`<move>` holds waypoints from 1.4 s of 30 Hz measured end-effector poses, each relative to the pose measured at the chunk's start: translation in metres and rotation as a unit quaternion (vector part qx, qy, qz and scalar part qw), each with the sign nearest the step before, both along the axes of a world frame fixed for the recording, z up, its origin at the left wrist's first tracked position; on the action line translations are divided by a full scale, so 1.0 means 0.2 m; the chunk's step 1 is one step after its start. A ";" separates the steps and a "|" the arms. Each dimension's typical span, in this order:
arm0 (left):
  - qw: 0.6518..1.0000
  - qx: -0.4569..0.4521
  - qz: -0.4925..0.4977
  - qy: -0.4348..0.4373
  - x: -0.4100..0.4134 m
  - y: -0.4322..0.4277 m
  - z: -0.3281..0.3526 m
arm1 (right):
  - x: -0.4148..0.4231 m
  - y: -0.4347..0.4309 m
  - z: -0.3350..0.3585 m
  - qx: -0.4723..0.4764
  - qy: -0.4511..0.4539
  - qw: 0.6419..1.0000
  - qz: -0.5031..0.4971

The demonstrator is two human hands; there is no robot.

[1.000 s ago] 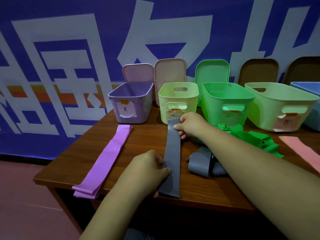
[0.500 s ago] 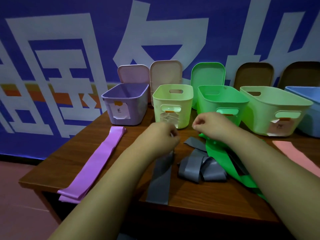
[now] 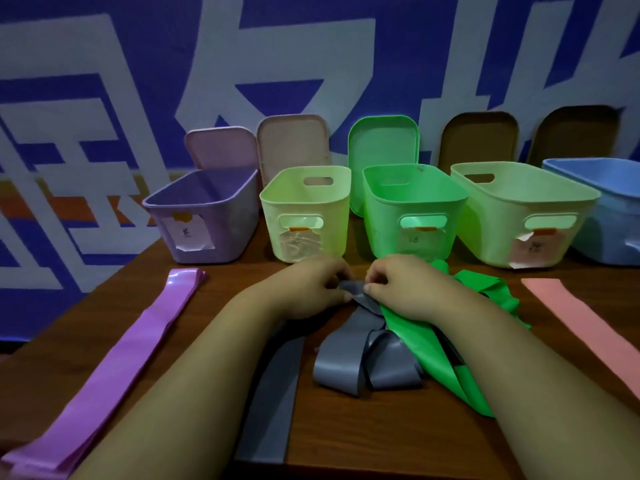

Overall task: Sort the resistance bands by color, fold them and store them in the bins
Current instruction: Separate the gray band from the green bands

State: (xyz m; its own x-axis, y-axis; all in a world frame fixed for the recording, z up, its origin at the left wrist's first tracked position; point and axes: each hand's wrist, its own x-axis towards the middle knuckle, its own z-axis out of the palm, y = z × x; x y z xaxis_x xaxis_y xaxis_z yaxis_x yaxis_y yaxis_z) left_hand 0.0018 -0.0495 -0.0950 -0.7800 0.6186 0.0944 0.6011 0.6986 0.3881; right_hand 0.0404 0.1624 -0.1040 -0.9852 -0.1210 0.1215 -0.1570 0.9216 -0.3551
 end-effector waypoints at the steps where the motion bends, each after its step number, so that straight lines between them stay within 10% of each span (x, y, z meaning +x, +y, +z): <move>1: 1.000 0.020 0.002 -0.009 0.00 0.00 0.00 | 0.00 0.00 0.00 0.003 0.006 1.000 0.001; 10: 0.944 0.280 -0.004 -0.176 0.00 0.00 0.01 | 0.05 0.04 0.02 -0.105 0.070 0.992 0.006; 24: 0.769 0.609 0.195 0.001 0.01 -0.09 0.14 | 0.14 0.14 0.10 -0.109 0.007 0.993 0.039; 33: 0.715 0.686 0.089 -0.104 0.05 -0.07 0.19 | 0.05 0.18 0.09 -0.119 0.119 0.985 -0.024; 42: 0.787 0.591 0.013 -0.180 0.08 -0.03 0.12 | 0.04 0.16 0.09 -0.159 0.201 0.965 -0.058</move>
